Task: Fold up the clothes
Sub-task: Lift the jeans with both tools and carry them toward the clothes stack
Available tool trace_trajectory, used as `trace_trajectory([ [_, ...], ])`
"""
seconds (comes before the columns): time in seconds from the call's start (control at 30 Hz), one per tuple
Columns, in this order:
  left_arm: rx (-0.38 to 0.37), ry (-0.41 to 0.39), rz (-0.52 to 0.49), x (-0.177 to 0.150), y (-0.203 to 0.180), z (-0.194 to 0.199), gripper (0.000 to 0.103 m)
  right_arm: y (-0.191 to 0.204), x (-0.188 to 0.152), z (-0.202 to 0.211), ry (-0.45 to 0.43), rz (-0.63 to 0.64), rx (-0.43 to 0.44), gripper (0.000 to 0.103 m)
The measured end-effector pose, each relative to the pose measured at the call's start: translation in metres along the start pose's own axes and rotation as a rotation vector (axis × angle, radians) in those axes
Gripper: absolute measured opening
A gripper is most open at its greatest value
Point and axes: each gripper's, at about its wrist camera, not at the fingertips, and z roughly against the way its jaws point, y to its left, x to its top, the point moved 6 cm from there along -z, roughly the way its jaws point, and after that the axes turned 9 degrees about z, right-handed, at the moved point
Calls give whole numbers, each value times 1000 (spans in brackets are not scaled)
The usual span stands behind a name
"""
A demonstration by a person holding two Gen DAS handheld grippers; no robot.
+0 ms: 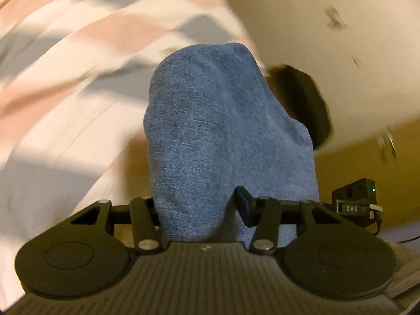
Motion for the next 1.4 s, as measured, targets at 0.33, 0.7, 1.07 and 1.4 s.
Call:
trace_trajectory([
  [0.33,-152,238,-617,176,-250,-132,46,2,101,151,-654,-132,-62,37],
  [0.7,-145,413,-742,221,-340,-307,48,-94,173,198,-861,-307,-162,37],
  [1.07,-110,452,-756,231,-316,-373,61,-142,181,209,-774,-294,-283,55],
  [1.4,41,81,-847,255,-325,-293,43,-65,182,220,-648,286,-671,59],
])
